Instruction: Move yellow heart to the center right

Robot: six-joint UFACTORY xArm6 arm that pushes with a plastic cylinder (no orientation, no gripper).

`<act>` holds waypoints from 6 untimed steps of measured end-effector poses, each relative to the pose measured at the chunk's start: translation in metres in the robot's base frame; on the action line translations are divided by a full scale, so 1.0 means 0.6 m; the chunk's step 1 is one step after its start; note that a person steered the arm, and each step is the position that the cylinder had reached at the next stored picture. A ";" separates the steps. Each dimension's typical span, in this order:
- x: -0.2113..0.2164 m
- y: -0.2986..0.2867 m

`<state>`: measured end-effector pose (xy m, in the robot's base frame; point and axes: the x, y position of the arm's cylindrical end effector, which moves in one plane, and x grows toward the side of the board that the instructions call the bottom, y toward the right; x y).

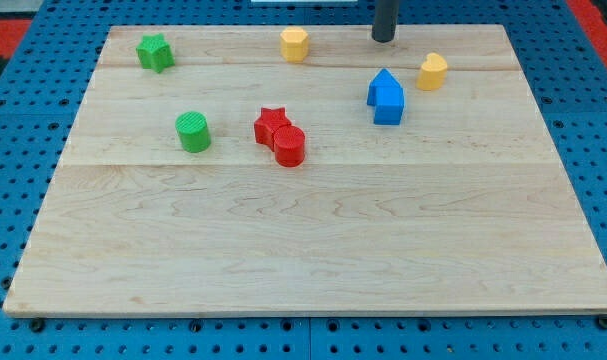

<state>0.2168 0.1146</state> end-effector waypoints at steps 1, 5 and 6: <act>0.038 -0.024; 0.160 0.086; 0.193 0.149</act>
<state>0.3327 0.2041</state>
